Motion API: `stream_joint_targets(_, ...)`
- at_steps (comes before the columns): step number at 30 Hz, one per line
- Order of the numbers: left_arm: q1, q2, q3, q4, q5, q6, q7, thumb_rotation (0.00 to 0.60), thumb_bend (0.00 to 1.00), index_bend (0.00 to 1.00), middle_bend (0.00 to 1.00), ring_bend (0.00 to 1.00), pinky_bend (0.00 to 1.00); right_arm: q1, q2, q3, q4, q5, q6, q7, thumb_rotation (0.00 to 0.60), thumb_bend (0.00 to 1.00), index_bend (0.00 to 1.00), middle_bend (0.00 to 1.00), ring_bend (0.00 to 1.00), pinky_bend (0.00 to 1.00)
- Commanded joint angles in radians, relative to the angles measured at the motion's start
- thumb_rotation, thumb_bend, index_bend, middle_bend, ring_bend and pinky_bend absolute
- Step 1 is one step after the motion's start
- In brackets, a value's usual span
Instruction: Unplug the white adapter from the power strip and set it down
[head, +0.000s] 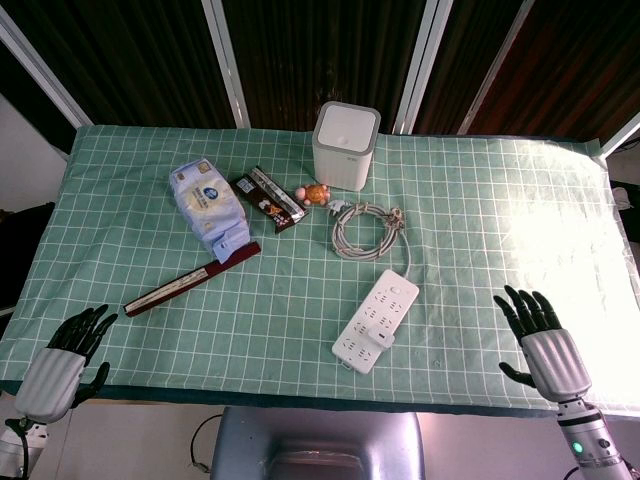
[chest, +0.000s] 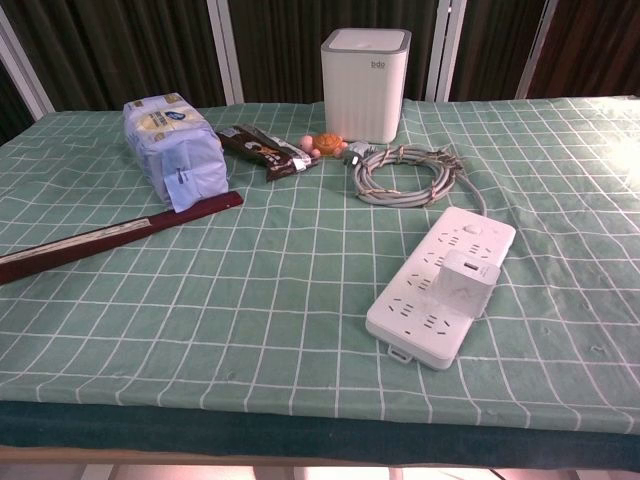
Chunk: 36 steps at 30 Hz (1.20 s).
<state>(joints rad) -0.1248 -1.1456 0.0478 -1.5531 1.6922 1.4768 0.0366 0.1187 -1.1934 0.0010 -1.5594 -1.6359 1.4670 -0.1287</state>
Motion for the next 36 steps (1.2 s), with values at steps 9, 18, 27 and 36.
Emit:
stream_joint_targets(9,-0.067,-0.045,0.020,0.026,0.074,-0.058,-0.089,0.600,0.56,0.00,0.00,0.00,0.14,0.015,-0.009,-0.003,0.018,-0.047,0.013,0.017,0.600,0.12,0.00,0.00,0.00,0.00)
stream_joint_targets(18,-0.259,-0.144,-0.017,-0.020,0.137,-0.242,-0.143,0.600,0.87,0.00,0.04,0.06,0.21,0.166,-0.037,-0.028,0.053,-0.180,-0.150,0.020,0.600,0.12,0.00,0.00,0.00,0.00)
stream_joint_targets(27,-0.393,-0.290,-0.075,-0.064,0.016,-0.462,-0.050,0.600,0.89,0.03,0.07,0.08,0.22,0.294,-0.048,-0.027,0.066,-0.230,-0.254,0.094,0.600,0.12,0.00,0.00,0.00,0.00)
stream_joint_targets(36,-0.500,-0.449,-0.157,0.033,-0.102,-0.569,0.060,0.600,0.89,0.01,0.05,0.05,0.15,0.349,-0.068,-0.031,0.082,-0.213,-0.299,0.145,0.600,0.12,0.00,0.00,0.00,0.00)
